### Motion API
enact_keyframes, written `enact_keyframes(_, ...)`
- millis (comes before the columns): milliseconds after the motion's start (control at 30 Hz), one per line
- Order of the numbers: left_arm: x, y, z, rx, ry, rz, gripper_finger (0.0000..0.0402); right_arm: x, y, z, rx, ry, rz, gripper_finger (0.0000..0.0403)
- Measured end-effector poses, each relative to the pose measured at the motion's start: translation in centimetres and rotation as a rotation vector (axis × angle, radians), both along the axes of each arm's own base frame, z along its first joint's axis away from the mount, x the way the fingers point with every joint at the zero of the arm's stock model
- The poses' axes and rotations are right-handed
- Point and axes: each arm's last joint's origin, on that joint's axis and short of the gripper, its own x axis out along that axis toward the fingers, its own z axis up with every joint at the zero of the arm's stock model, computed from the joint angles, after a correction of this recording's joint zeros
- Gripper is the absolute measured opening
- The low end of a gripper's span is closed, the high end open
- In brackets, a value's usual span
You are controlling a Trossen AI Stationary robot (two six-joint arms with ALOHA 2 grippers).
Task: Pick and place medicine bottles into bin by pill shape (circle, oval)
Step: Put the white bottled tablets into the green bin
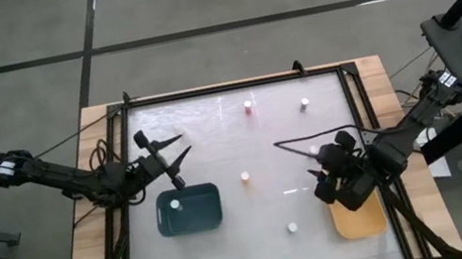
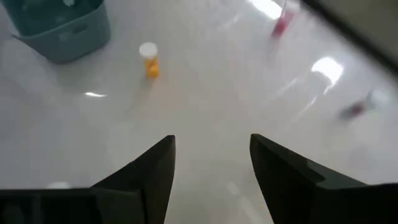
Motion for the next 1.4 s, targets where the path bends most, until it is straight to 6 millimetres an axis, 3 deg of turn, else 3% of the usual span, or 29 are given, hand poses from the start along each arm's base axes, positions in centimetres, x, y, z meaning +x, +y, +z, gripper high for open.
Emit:
enact_keyframes(233,0.2,0.4,-0.7,-0.185,-0.043,-0.006,0.0160,0.1,-0.3,-1.4,-0.183,-0.009,0.090,0.0191)
enact_keyframes(400,0.3,1.0,-1.3,-0.296,-0.057,0.029,0.0160,-0.1,-0.4,-2.3,-0.196,-0.090,0.168,0.0191)
enact_keyframes(700,0.4,1.9,-1.9,-0.411,-0.083,0.073,0.0160,0.0,-1.4,-3.3,-0.234,-0.394,0.349,0.0191)
enact_keyframes(933,0.4,2.3,-2.0,-0.459,-0.111,0.089,0.0158,0.4,-3.4,-4.0,-0.262,-0.648,0.518,0.0192)
enact_keyframes(1133,1.1,2.7,-0.9,-0.497,-0.005,0.148,0.0120,0.7,-5.7,-5.4,-0.233,-0.715,0.577,0.0192)
enact_keyframes(1400,3.2,4.3,1.1,-0.572,0.296,0.308,0.0050,1.3,-7.7,-5.7,-0.215,-0.727,0.620,0.0192)
